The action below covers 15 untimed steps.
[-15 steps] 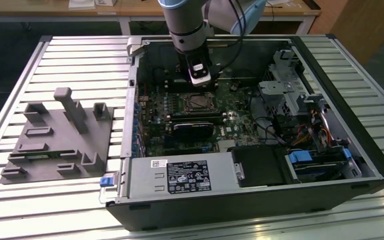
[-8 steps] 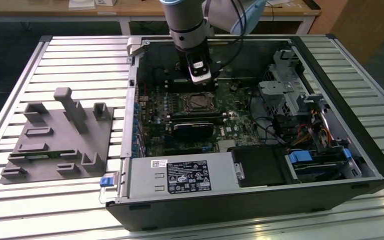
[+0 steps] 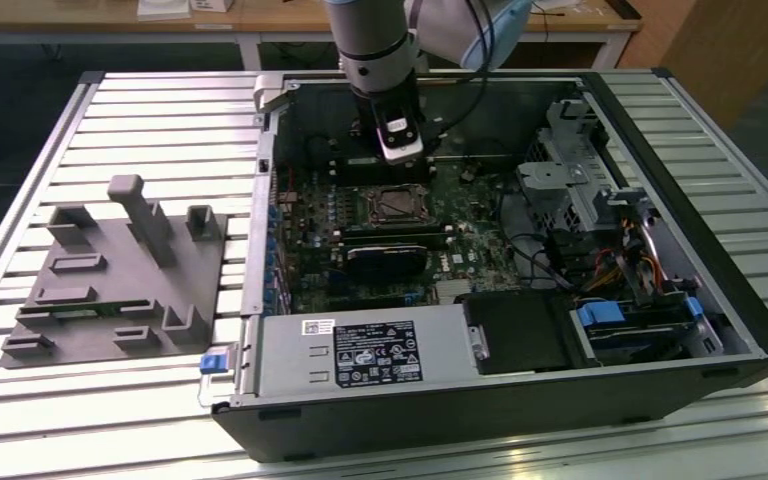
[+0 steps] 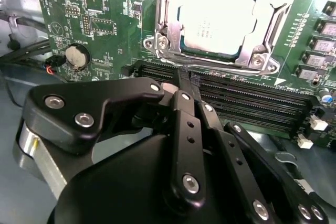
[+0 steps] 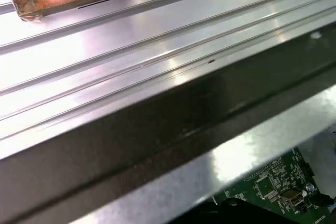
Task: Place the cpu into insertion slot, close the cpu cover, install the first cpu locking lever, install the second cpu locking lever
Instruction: 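Install the first cpu locking lever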
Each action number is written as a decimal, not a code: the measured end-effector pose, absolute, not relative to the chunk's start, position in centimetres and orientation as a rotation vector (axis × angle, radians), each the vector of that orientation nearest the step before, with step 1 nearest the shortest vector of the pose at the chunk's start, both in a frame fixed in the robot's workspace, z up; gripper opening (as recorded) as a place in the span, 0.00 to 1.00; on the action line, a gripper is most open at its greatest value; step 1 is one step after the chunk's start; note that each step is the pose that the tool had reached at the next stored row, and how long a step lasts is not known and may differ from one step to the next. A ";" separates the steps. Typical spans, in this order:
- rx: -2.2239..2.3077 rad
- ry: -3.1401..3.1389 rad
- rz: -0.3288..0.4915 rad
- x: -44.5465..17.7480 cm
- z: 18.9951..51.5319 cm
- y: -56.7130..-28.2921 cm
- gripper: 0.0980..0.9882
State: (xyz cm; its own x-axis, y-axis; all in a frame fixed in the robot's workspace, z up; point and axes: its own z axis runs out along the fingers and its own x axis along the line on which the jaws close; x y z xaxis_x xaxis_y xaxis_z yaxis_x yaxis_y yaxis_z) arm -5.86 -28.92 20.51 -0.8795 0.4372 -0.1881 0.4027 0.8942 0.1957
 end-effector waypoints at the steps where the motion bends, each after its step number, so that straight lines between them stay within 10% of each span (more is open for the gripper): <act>1: 0.637 2.833 0.221 -5.9 20.5 -28.9 0.01; 15: 0.643 2.873 0.160 -5.8 20.5 -31.1 0.01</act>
State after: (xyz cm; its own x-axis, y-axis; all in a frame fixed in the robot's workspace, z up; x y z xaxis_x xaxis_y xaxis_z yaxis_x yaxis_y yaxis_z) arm -5.81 -31.06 20.46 -0.8872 0.4314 -0.1634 0.4106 0.9000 0.1465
